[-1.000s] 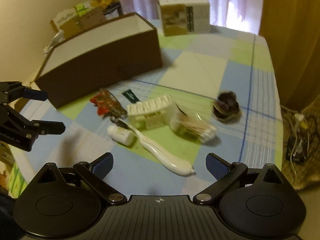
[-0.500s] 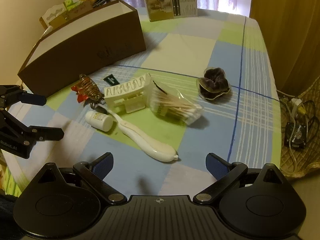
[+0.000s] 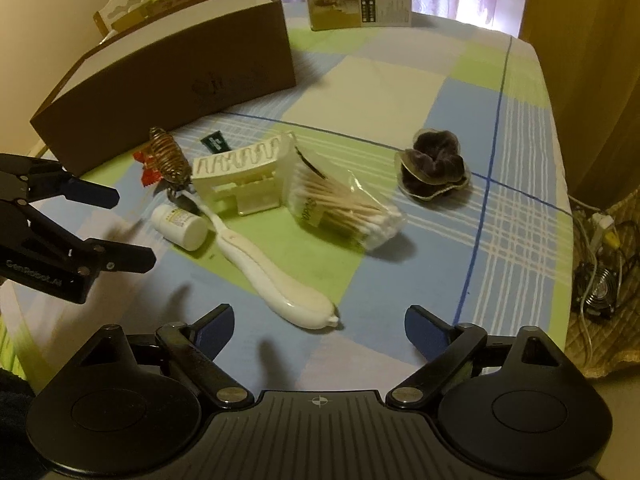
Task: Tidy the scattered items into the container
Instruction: 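Grasp the white pill bottle with the left tool while the right tool grasps the white toothbrush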
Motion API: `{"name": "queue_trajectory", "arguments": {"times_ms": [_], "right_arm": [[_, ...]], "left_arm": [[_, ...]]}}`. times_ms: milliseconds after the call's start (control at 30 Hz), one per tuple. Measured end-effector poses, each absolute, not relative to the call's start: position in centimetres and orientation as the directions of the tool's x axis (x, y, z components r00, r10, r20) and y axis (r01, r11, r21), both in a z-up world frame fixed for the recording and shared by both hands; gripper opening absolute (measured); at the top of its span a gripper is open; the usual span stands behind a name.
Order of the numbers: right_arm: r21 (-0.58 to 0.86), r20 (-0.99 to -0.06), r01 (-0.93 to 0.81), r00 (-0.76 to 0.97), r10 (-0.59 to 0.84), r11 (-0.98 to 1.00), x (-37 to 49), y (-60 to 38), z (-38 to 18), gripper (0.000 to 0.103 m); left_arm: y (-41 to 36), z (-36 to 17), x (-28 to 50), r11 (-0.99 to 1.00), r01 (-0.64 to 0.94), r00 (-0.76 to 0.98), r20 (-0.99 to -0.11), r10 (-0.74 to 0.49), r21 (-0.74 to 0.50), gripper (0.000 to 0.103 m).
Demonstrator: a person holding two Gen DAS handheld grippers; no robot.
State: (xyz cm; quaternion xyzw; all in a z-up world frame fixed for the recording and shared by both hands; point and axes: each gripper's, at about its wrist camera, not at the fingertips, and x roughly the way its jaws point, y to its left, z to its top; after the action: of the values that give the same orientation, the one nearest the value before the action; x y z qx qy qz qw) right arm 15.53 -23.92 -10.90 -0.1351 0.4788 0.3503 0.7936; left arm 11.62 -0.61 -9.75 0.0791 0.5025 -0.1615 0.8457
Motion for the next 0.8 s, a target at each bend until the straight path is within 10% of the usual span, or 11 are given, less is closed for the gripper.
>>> {"name": "queue_trajectory", "arguments": {"times_ms": [333, 567, 800], "right_arm": [[0.118, -0.855, -0.686, 0.298, 0.426, 0.718, 16.3, -25.0, -11.2, 0.087], [0.126, -0.849, -0.707, 0.286, 0.444, 0.696, 16.4, -24.6, -11.1, 0.086], [0.135, -0.84, -0.755, 0.256, 0.478, 0.642, 15.6, -23.1, -11.0, 0.085]], "left_arm": [[-2.5, -10.7, 12.6, 0.943, 0.331, 0.476, -0.857, -0.197, -0.033, 0.072], [-2.2, -11.3, 12.9, 0.944, 0.329, 0.469, -0.861, -0.194, -0.033, 0.043], [-0.3, -10.9, 11.6, 0.939, 0.342, 0.472, -0.858, -0.203, -0.034, 0.042]]}}
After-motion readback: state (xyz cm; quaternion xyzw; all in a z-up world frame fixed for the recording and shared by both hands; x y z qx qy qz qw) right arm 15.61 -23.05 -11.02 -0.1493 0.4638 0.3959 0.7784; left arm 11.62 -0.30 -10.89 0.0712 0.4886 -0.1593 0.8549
